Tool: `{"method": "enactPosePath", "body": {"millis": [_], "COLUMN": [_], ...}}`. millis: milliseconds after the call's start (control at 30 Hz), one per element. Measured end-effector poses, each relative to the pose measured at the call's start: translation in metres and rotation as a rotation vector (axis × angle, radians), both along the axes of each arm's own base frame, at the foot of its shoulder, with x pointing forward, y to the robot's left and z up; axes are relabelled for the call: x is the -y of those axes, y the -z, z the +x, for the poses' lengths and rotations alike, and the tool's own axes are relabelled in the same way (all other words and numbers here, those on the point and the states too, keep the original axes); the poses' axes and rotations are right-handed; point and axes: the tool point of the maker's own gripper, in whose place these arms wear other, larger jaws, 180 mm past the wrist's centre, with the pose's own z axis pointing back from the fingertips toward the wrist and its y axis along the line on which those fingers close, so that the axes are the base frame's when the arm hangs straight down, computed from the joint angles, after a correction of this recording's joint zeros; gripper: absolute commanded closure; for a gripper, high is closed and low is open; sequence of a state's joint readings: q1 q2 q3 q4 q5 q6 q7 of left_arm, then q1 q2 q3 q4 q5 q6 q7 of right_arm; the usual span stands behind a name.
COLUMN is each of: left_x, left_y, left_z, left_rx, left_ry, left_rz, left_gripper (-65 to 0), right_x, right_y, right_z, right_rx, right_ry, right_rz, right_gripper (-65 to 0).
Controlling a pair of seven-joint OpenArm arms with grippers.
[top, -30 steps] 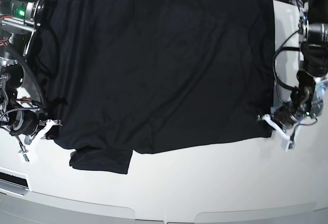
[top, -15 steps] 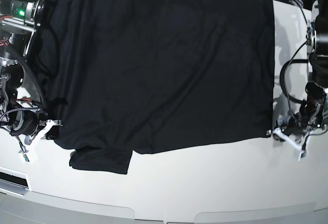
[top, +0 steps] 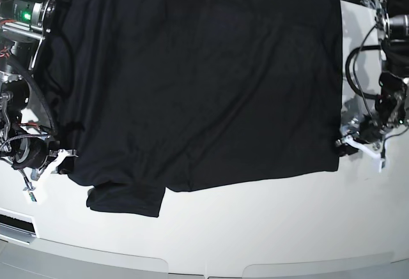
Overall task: Layout the t-shirt on the table in an organized manner, then fold the t-shirt properly
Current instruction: 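Grasp the hem corner with the left gripper and pull it outward, then pull both hem corners apart with both grippers to flatten the shirt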
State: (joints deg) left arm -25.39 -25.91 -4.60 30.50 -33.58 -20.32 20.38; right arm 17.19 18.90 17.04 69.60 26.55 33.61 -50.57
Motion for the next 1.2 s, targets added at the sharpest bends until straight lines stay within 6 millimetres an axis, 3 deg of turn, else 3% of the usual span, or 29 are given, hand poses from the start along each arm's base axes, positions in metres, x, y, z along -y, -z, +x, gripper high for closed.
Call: {"method": "enactPosePath", "body": {"millis": [133,267,300,567,800,933,1200], "left_x": [0.031,0.041,0.040,0.011,-0.004,-0.005,0.006], "left_y": [0.006,0.005,0.004,-0.014,-0.071,-0.094,-0.107], "left_z": [-0.003,0.004,0.006,0.032,0.079,0.096,0.110], "left_rx": [-0.001,-0.002,-0.005,-0.023,0.101,0.152,0.202], "left_ry": [0.076,0.090,0.082,0.019,0.012,0.006,0.067], "left_rz": [-0.068,-0.076,-0.068,0.063,0.102,0.105,0.153], "left_gripper": [-30.2,-4.1,0.0,0.0,0.0,0.0,0.0], "right_x": [-0.002,-0.002,-0.002,-0.002,0.000,0.002,0.007], "right_y": [-0.001,-0.001,0.000,0.000,-0.005,-0.019,-0.044], "right_z": [0.001,0.001,-0.001,-0.001,0.006,0.018,0.039], "right_rx": [0.005,0.005,-0.005,-0.008,0.015,0.046,0.101], "right_ry": [0.000,-0.001,-0.003,-0.004,0.026,0.043,0.046], "right_rz": [0.013,0.014,0.012,0.015,0.023,0.016,-0.014], "right_gripper": [0.0,0.0,0.0,0.0,0.0,0.0,0.0]}}
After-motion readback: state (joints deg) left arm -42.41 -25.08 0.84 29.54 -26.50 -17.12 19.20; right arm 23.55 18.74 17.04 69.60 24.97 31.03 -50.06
